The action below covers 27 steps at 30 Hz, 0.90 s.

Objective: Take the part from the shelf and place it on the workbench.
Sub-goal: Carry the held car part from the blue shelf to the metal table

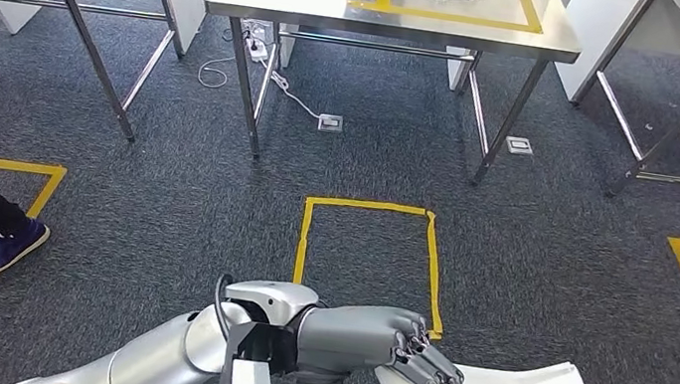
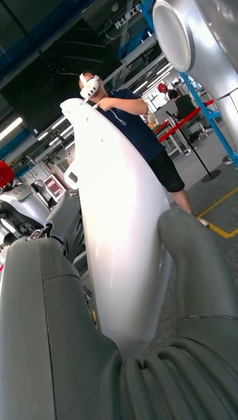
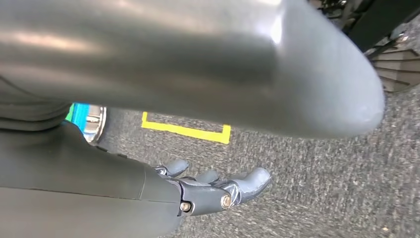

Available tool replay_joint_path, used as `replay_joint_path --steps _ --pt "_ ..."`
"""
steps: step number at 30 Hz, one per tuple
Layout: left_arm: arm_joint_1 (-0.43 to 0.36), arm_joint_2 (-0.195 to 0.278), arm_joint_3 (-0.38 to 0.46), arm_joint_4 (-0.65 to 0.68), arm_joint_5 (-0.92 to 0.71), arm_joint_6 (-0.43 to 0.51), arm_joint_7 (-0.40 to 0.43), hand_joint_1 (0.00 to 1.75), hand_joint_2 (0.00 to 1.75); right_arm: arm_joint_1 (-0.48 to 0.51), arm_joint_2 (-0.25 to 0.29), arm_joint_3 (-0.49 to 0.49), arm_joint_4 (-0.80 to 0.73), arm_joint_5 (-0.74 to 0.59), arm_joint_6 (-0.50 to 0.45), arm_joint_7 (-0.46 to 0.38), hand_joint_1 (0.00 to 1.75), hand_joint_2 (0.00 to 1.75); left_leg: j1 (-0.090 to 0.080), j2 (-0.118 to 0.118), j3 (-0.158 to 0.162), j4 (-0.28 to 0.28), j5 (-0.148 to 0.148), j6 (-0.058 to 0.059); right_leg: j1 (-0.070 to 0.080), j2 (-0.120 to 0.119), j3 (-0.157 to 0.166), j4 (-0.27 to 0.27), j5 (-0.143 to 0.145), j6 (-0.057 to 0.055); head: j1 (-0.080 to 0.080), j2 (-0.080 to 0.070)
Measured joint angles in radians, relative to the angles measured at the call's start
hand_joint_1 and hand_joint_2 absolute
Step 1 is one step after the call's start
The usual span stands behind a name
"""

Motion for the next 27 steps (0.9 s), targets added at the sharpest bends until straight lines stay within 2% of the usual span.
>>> replay_joint_path --steps 2,3,4,6,7,8,9,11,12,13,14,17,18,19,21,22,23,24,26,27 --pt "-0.003 -0.001 -0.001 0.001 0.000 0.000 0.000 1.75 1.75 0.002 0.001 0.000 0.000 0.000 0.000 0.000 0.00 0.00 0.001 0.001 0.000 0.027 -0.008 -0.012 -0.003 0.001 0.017 -0.005 0.007 -0.014 -0.002 0.000" --pt "-0.006 -0.001 -0.001 0.001 0.000 0.000 0.000 1.75 1.75 0.001 0.002 0.000 0.000 0.000 0.000 -0.001 0.00 0.00 0.002 0.002 -0.015 0.060 -0.021 -0.017 -0.004 0.002 0.027 -0.006 0.003 -0.020 -0.003 0.000" --pt "-0.007 -0.002 -0.002 0.002 0.001 0.000 -0.001 1.75 1.75 0.000 0.002 0.000 0.000 -0.001 0.000 -0.001 0.00 0.00 0.003 0.003 -0.043 0.109 -0.041 -0.020 -0.005 0.002 0.034 -0.008 -0.001 -0.024 -0.005 0.000" --pt "-0.009 -0.001 -0.003 0.005 0.001 0.000 -0.001 1.75 1.75 -0.001 0.003 0.000 0.000 -0.002 0.000 -0.001 0.00 0.00 0.006 0.004 -0.122 0.227 -0.087 -0.026 -0.005 0.002 0.045 -0.007 -0.013 -0.027 -0.007 0.000" --pt "-0.008 -0.001 -0.004 0.008 0.001 0.000 -0.001 1.75 1.75 -0.001 0.003 0.000 0.000 -0.004 0.000 -0.001 0.00 0.00 0.007 0.004 -0.153 0.263 -0.096 -0.027 -0.005 0.002 0.052 -0.007 -0.020 -0.027 -0.007 0.000" --pt "-0.007 -0.001 -0.005 0.010 0.001 0.000 -0.001 1.75 1.75 0.000 0.004 0.000 0.000 -0.005 0.000 -0.001 0.00 0.00 0.007 0.004 -0.170 0.269 -0.085 -0.028 -0.005 0.003 0.060 -0.007 -0.027 -0.026 -0.007 0.000" --pt "-0.008 -0.001 -0.006 0.011 0.001 0.000 -0.001 1.75 1.75 0.000 0.005 0.000 0.000 -0.006 0.000 -0.001 0.00 0.00 0.007 0.004 -0.169 0.239 -0.054 -0.026 -0.005 0.004 0.069 -0.007 -0.034 -0.025 -0.007 0.000" --pt "-0.009 -0.001 -0.007 0.012 0.001 0.000 -0.001 1.75 1.75 0.000 0.008 0.000 0.000 -0.009 -0.002 0.000 0.00 0.00 0.006 0.004 -0.130 0.113 0.035 -0.019 -0.004 0.005 0.089 -0.006 -0.049 -0.020 -0.006 0.000" --pt "-0.010 -0.001 -0.008 0.013 0.001 0.000 -0.001 1.75 1.75 -0.001 0.009 -0.001 0.000 -0.011 -0.003 0.001 0.00 0.00 0.004 0.005 -0.113 0.059 0.055 -0.014 -0.004 0.006 0.096 -0.006 -0.056 -0.015 -0.006 0.000" --pt "-0.010 -0.002 -0.010 0.013 0.001 0.000 -0.001 1.75 1.75 -0.001 0.010 -0.001 0.000 -0.013 -0.004 0.003 0.00 0.00 0.002 0.005 -0.100 0.024 0.066 -0.008 -0.003 0.006 0.100 -0.007 -0.062 -0.009 -0.006 0.000" --pt "-0.011 -0.002 -0.011 0.014 0.001 0.000 -0.001 1.75 1.75 -0.001 0.011 -0.001 0.000 -0.014 -0.004 0.003 0.00 0.00 0.001 0.005 -0.096 0.011 0.064 -0.002 -0.002 0.006 0.102 -0.004 -0.065 -0.002 -0.006 0.000" --pt "-0.012 -0.006 -0.014 0.014 0.002 0.000 -0.001 1.75 1.75 -0.001 0.011 -0.002 0.000 -0.017 -0.004 0.005 0.00 0.00 0.004 0.004 -0.077 0.003 0.068 0.016 -0.002 0.005 0.105 0.018 -0.072 0.014 -0.005 0.000" --pt "-0.014 -0.007 -0.014 0.014 0.002 0.000 -0.001 1.75 1.75 -0.002 0.012 -0.002 0.000 -0.018 -0.004 0.006 0.00 0.00 0.006 0.004 -0.068 0.000 0.065 0.021 -0.003 0.005 0.093 0.046 -0.080 0.018 -0.004 0.000" --pt "-0.016 -0.009 -0.015 0.014 0.002 0.000 -0.001 1.75 1.75 -0.003 0.012 -0.002 0.000 -0.019 -0.004 0.008 0.00 0.00 0.007 0.005 -0.061 -0.002 0.062 0.026 -0.004 0.005 0.066 0.093 -0.096 0.021 -0.003 0.000" --pt "-0.017 -0.010 -0.015 0.016 0.003 -0.001 -0.002 1.75 1.75 -0.003 0.013 -0.003 0.000 -0.019 -0.004 0.012 0.00 0.00 0.005 0.005 -0.054 -0.002 0.052 0.032 -0.006 0.005 -0.013 0.212 -0.141 0.027 0.000 0.000" --pt "-0.017 -0.010 -0.016 0.017 0.003 -0.001 -0.002 1.75 1.75 -0.001 0.013 -0.004 0.000 -0.020 -0.004 0.015 0.00 0.00 0.004 0.004 -0.051 -0.002 0.047 0.033 -0.006 0.005 -0.050 0.255 -0.154 0.029 0.000 0.000" --pt "-0.017 -0.010 -0.016 0.019 0.004 -0.002 -0.003 1.75 1.75 0.001 0.013 -0.006 0.000 -0.020 -0.005 0.017 0.00 0.00 0.004 0.002 -0.045 -0.002 0.041 0.032 -0.006 0.005 -0.072 0.266 -0.148 0.030 0.000 0.000" --pt "-0.016 -0.010 -0.017 0.020 0.005 -0.002 -0.003 1.75 1.75 0.003 0.013 -0.009 0.000 -0.021 -0.005 0.019 0.00 0.00 0.004 0.001 -0.037 -0.002 0.035 0.031 -0.006 0.005 -0.077 0.244 -0.121 0.029 0.000 0.000" --pt "-0.017 -0.011 -0.019 0.021 0.006 -0.003 -0.004 1.75 1.75 0.004 0.013 -0.014 0.000 -0.021 -0.005 0.022 0.00 0.00 0.004 0.001 -0.019 -0.002 0.019 0.026 -0.006 0.004 -0.043 0.119 -0.028 0.025 0.000 0.000" --pt "-0.017 -0.011 -0.020 0.021 0.006 -0.003 -0.004 1.75 1.75 0.004 0.014 -0.016 0.000 -0.021 -0.005 0.022 0.00 0.00 0.003 0.000 -0.011 -0.001 0.012 0.021 -0.004 0.003 -0.024 0.062 -0.006 0.021 0.001 0.000"
